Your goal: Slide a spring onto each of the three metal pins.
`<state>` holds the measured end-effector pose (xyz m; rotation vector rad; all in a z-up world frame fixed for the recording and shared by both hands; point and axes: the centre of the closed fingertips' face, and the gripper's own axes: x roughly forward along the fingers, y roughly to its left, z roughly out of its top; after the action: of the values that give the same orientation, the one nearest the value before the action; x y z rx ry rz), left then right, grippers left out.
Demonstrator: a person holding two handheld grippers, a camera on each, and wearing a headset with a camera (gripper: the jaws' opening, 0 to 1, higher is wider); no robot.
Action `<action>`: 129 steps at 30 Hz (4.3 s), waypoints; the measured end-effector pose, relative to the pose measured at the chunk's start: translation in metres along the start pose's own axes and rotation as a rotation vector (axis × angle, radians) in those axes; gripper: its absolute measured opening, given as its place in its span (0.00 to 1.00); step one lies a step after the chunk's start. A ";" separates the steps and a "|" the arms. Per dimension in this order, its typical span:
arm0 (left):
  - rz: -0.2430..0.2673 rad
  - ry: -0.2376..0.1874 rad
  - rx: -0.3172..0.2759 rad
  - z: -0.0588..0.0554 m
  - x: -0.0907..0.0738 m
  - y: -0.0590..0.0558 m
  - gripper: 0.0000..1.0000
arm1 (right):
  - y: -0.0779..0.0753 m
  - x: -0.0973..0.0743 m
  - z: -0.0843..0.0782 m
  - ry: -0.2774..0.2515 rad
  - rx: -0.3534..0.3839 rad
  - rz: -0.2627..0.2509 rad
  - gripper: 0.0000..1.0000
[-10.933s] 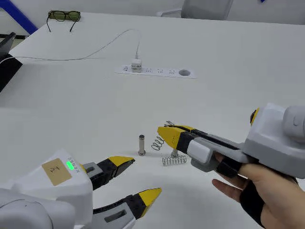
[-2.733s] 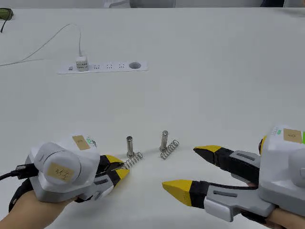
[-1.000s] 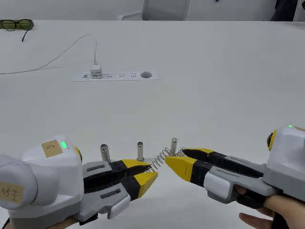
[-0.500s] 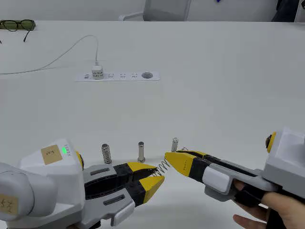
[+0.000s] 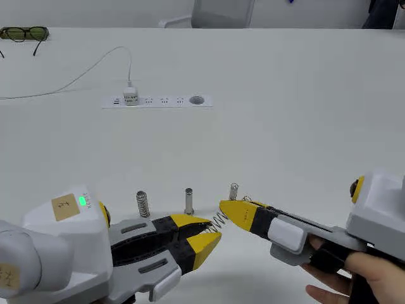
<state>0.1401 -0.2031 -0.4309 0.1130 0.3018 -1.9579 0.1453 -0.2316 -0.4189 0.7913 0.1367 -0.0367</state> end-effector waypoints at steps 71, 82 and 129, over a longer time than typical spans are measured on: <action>0.223 0.181 0.032 -0.040 -0.019 0.032 0.67 | -0.030 0.087 0.026 0.123 -0.658 -0.120 0.12; 0.223 0.201 0.030 -0.046 -0.020 0.031 0.68 | -0.035 0.092 0.019 0.140 -0.735 -0.123 0.12; 0.233 0.214 0.046 -0.047 -0.023 0.034 0.67 | -0.066 0.100 -0.023 0.280 -0.838 -0.167 0.12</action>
<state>0.1774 -0.1825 -0.4763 0.3731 0.3659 -1.7235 0.2366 -0.2592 -0.4952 -0.0579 0.4491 -0.0226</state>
